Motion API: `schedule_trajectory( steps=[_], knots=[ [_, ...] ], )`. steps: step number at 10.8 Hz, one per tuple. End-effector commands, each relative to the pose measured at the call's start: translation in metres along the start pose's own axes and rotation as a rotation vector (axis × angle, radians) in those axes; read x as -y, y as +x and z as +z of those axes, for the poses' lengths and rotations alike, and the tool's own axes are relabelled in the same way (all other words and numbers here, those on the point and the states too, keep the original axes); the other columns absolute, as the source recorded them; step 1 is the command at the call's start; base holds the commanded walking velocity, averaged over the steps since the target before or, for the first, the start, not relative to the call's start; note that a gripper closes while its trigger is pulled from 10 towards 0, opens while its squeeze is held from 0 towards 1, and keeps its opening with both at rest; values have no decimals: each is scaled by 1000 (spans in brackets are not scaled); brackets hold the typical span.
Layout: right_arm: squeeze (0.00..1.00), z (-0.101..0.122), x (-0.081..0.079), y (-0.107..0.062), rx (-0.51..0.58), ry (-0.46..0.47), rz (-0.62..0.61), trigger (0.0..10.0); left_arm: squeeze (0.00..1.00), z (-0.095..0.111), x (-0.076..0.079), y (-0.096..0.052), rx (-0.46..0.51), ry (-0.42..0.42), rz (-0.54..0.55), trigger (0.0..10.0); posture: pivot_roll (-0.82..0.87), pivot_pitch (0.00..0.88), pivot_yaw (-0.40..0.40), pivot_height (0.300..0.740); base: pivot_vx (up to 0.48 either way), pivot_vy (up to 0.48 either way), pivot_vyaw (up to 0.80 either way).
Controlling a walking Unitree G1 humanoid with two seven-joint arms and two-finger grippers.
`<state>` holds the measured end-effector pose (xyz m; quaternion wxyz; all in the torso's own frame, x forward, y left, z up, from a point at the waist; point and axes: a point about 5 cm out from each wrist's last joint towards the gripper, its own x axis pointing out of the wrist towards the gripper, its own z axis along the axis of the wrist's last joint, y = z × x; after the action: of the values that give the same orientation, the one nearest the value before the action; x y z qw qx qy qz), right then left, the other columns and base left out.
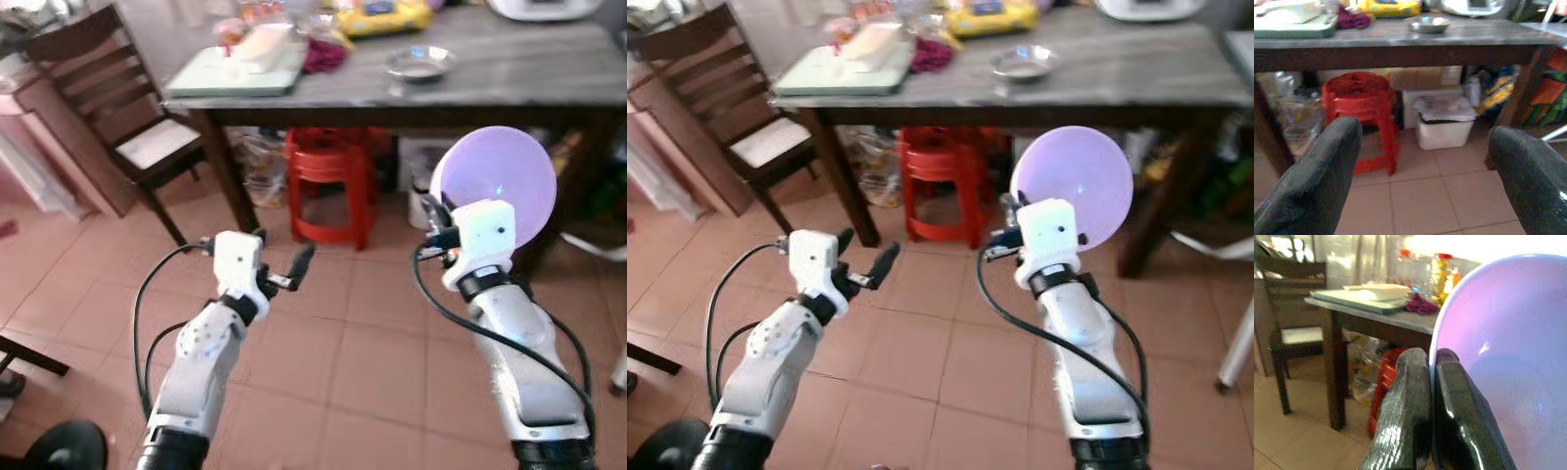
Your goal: Setting the table
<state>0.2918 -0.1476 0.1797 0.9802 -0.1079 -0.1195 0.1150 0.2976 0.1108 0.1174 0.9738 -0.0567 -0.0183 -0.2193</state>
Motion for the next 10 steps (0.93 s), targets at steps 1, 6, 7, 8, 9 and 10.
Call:
schedule_trajectory(
  steps=[1, 6, 7, 8, 9, 10],
  knots=[
    [0, 6, -3, 1, 28, -5, 17, 10000, 0, 0, -4, -2, -7, -1, 14, 10000, -108, 106, 132, 740, 319, 0, 0],
    [0, 6, -6, 3, 26, 17, 25, 10000, 0, -2, -2, -2, -13, -1, 12, 10000, -105, 102, 129, 740, 316, 0, -270],
    [0, 6, -5, 3, 26, 18, 26, 10000, 0, -2, -2, -2, -13, -2, 12, 10000, -105, 103, 125, 740, 311, 0, 0],
    [0, 6, -5, 3, 26, 17, 29, 10000, 0, -2, -1, -2, -15, -2, 12, 10000, -106, 104, 125, 740, 315, 0, 0],
    [0, 6, -5, 3, 26, 16, 30, 10000, 0, -2, -1, -2, -15, -2, 12, 10000, -105, 103, 124, 740, 311, 0, 0],
    [0, 6, -6, 3, 26, 14, 28, 10000, 0, -2, -2, -2, -13, -1, 13, 10000, -104, 102, 124, 740, 319, 0, 0]
  ],
)
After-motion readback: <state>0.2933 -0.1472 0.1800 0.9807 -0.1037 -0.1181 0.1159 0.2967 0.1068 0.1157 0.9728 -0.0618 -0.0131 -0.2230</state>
